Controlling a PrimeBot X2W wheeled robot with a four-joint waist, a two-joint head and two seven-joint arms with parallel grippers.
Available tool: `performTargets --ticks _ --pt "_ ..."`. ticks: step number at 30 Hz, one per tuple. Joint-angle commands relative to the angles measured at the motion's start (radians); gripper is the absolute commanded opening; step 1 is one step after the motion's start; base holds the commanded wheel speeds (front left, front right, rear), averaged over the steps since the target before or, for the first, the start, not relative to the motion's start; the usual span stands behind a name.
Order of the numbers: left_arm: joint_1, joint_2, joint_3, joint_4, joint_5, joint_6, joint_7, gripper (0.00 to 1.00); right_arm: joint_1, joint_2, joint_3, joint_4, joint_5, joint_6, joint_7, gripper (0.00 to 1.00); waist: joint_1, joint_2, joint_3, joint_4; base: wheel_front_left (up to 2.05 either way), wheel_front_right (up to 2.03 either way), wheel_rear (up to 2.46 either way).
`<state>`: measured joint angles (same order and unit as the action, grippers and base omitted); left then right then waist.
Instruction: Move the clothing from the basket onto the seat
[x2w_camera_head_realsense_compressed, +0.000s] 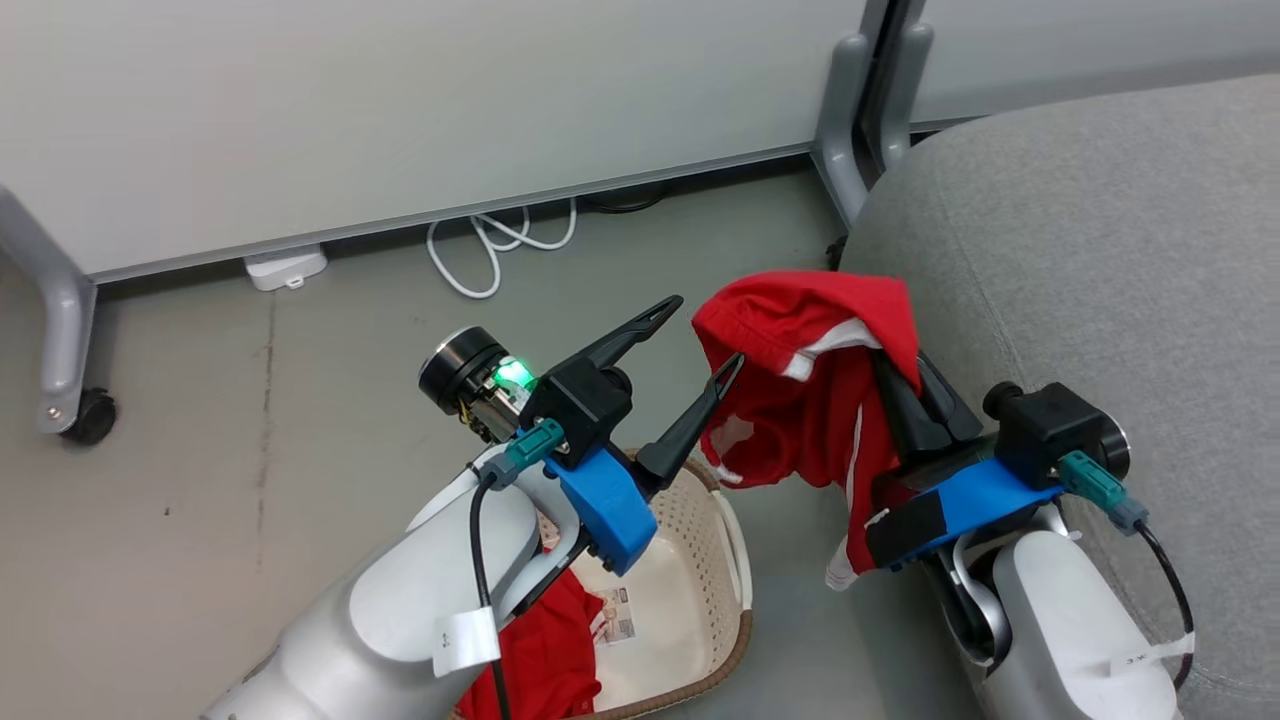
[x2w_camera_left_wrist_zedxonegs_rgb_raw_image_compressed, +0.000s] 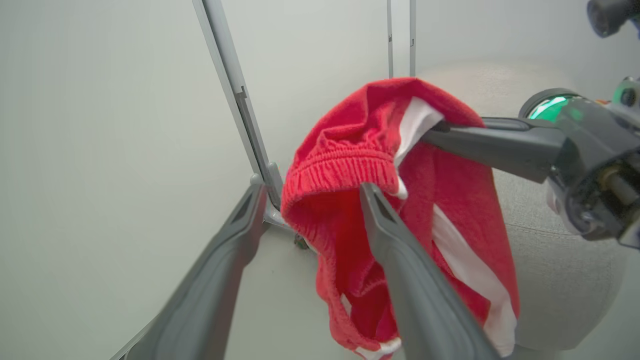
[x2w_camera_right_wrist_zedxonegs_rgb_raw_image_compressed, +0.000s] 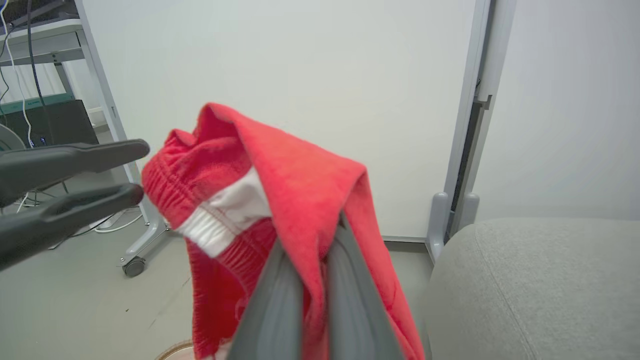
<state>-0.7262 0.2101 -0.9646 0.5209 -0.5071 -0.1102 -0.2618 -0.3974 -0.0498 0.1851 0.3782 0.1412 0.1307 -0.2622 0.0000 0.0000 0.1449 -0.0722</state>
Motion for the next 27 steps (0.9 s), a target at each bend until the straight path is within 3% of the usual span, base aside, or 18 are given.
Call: performTargets --ticks 1,27 --pt "0.012 0.005 0.008 -0.006 0.009 0.005 -0.005 1.00 0.012 -0.001 -0.008 -0.010 -0.008 0.000 -0.004 0.00 0.0000 0.0000 0.010 -0.032 0.00 0.00 0.00" --pt "0.058 -0.011 0.007 -0.039 0.061 -0.013 -0.005 1.00 0.176 -0.001 -0.168 -0.156 -0.007 0.000 -0.004 0.00 0.0000 0.0000 0.034 -0.242 0.00 0.00 0.00"
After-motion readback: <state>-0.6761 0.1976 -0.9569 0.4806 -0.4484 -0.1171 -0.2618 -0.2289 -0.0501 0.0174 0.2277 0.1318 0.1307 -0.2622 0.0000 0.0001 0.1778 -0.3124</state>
